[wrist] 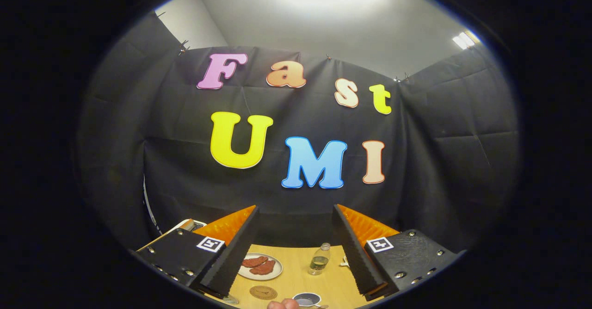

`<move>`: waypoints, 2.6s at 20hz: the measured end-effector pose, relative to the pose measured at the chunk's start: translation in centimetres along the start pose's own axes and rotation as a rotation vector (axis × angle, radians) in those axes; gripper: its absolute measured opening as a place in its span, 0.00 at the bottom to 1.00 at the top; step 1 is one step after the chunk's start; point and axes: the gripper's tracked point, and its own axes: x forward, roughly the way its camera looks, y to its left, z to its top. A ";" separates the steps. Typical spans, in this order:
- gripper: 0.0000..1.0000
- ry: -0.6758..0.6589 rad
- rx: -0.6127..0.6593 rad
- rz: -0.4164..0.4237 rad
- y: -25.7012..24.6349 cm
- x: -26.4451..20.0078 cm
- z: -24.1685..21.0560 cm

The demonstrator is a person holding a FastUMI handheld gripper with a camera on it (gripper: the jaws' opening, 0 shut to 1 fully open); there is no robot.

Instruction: Take the bottle from table, then pour the juice into the cup, finally place the bottle on the coaster

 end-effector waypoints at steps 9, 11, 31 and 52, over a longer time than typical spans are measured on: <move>0.96 -0.032 0.094 0.121 6.7 -3.9 -8.7; 0.96 -0.007 0.076 0.153 8.1 -4.7 -11.3; 0.97 0.238 -0.017 0.279 18.1 -5.1 -33.6; 0.66 0.341 0.475 0.133 11.8 -1.9 -31.1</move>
